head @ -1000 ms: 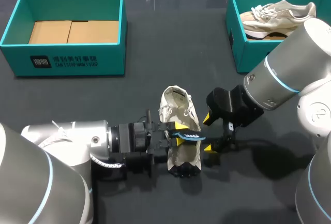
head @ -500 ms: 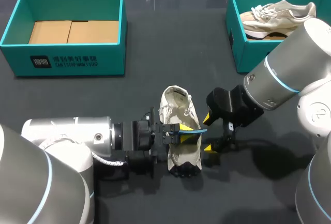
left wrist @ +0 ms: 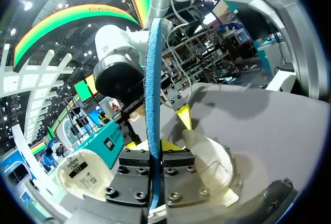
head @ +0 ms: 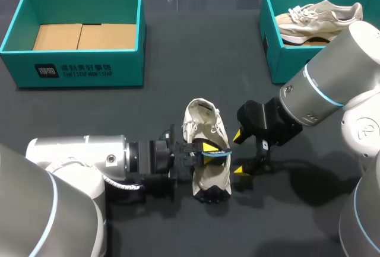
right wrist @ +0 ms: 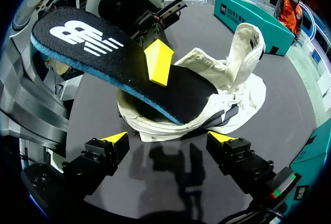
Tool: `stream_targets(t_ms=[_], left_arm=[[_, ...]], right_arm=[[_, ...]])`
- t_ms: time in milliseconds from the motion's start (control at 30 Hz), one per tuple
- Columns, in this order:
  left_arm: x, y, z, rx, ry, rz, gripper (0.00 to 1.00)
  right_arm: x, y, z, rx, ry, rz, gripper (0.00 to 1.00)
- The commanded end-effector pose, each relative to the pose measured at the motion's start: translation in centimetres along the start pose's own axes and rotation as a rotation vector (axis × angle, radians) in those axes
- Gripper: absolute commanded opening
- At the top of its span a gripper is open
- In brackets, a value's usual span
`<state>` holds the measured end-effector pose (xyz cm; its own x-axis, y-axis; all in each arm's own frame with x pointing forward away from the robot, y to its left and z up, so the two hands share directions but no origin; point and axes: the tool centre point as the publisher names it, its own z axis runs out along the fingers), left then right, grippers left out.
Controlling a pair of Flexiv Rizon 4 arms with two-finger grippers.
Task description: Take the shoe out of the shoebox, open the shoe tongue, remove and reinsert the insole, then place the shoe into the shoebox
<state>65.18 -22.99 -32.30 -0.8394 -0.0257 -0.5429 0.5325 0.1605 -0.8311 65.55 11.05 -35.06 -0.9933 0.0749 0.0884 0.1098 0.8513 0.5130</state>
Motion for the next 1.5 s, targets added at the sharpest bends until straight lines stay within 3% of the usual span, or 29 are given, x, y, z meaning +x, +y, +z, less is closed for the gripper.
stream_targets(t_ms=[33,733,933,1100,1500], left_arm=[[-0.1,0.8,0.0,-0.002,0.012,0.014,0.0],[-0.2,3.8,0.7,-0.068,0.028,0.047,0.0],[-0.3,3.0,0.6,-0.051,0.02,0.033,0.0],[-0.4,2.0,0.5,-0.042,0.017,0.031,0.18],[-0.5,-0.6,0.4,0.005,0.016,0.062,0.21]], right_arm=[[0.1,0.0,0.1,0.001,-0.004,0.001,1.0],[0.1,0.0,0.1,0.001,-0.004,0.001,1.0],[0.1,0.0,0.1,0.001,-0.004,0.001,1.0],[0.1,0.0,0.1,0.001,-0.004,0.001,1.0],[0.1,0.0,0.1,0.001,-0.004,0.001,1.0]])
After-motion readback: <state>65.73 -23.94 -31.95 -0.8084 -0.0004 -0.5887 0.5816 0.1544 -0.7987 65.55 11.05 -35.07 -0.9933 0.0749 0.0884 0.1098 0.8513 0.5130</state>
